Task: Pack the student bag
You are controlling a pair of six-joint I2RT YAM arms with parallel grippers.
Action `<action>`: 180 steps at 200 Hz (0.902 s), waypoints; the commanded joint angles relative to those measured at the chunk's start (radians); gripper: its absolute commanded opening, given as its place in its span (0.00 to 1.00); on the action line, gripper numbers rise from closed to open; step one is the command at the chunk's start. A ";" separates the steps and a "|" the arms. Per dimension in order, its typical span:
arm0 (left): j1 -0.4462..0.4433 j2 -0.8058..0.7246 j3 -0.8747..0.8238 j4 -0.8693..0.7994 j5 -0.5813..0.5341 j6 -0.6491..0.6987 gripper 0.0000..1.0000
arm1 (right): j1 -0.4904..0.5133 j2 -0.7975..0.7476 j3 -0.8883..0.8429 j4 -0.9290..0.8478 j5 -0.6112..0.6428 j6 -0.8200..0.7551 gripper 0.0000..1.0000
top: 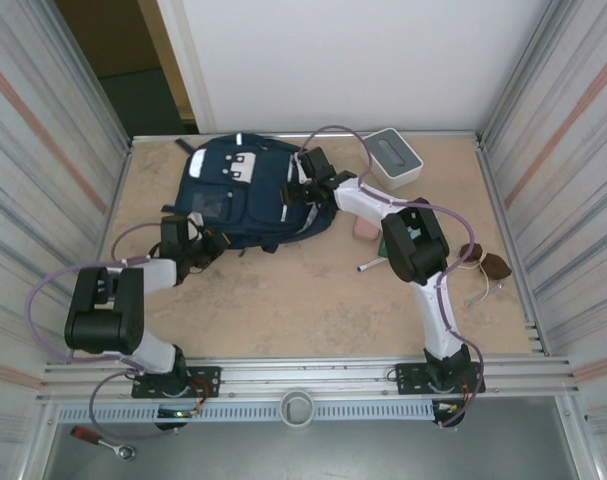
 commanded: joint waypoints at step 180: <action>-0.083 -0.209 0.019 -0.081 0.017 -0.126 0.00 | 0.587 -0.334 -0.710 0.642 0.735 -0.027 0.57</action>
